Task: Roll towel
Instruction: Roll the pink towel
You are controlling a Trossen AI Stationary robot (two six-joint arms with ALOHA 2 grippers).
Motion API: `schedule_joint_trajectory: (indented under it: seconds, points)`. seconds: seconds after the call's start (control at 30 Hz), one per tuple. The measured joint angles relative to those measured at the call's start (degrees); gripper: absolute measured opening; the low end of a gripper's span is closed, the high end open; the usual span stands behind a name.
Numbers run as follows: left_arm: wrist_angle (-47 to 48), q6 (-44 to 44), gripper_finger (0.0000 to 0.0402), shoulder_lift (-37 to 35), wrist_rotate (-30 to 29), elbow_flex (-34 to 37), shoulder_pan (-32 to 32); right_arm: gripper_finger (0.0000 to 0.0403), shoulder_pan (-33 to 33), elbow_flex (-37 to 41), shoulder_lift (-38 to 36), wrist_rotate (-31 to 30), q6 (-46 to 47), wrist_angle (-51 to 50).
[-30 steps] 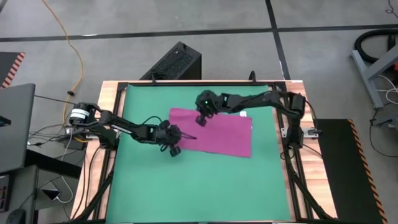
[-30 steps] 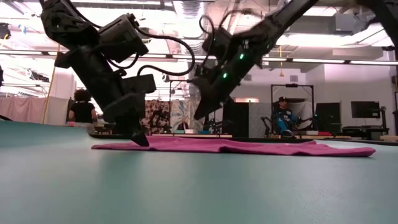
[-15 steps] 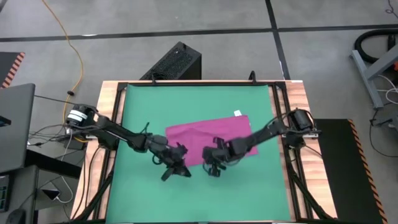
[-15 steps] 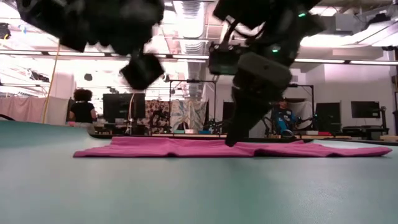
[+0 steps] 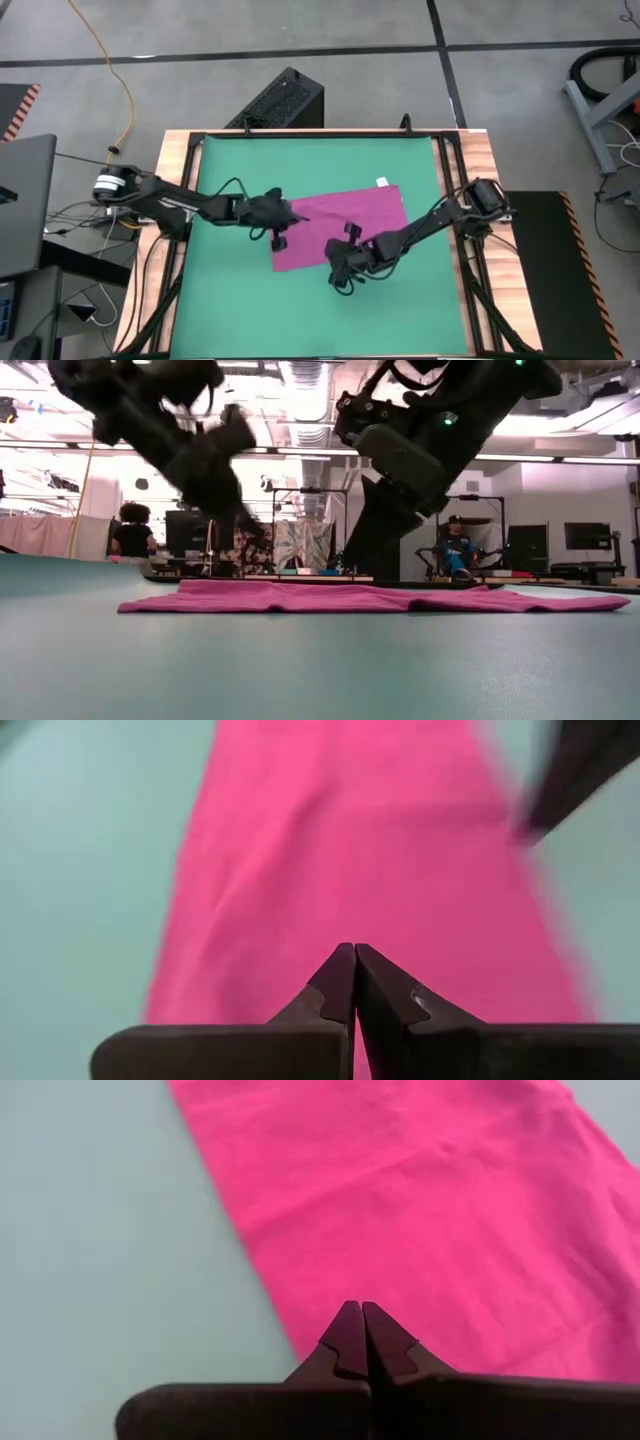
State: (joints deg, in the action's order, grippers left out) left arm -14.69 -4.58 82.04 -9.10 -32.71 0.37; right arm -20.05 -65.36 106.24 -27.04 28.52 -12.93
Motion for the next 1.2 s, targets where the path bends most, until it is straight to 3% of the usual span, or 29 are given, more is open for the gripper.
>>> schedule_joint_trajectory:
  seconds: [0.2, 0.37, 0.5, 0.8, 0.97, 1.2]
  points:
    - [-4.58, 5.34, 0.0, 7.27, 3.4, -0.3, 7.23, 0.0, -0.72, 0.0, 0.0, -0.47, 2.62, 0.0]
    - [-2.77, 4.28, 0.0, 12.17, 4.61, -0.27, 10.15, 0.0, -2.33, 0.0, 0.0, -0.47, 3.93, -0.29]
    - [-1.13, -1.77, 0.0, 14.79, 4.67, -0.56, 9.18, 0.0, -3.65, 0.0, 0.0, -0.76, 5.08, -0.82]
    - [0.33, -24.5, 0.0, 14.7, 4.65, 0.53, -4.08, 0.0, -6.46, -0.02, 0.0, -13.04, 23.06, -19.28]
    - [-5.19, -34.32, 0.0, 15.04, 4.1, 0.79, -13.0, 0.0, -3.76, -0.02, 0.0, -13.19, 25.48, -25.28]
    - [-12.47, -35.06, 0.0, 15.11, 0.84, 0.88, -18.6, 0.0, 3.67, 0.91, 0.0, -11.79, 21.53, -26.9]
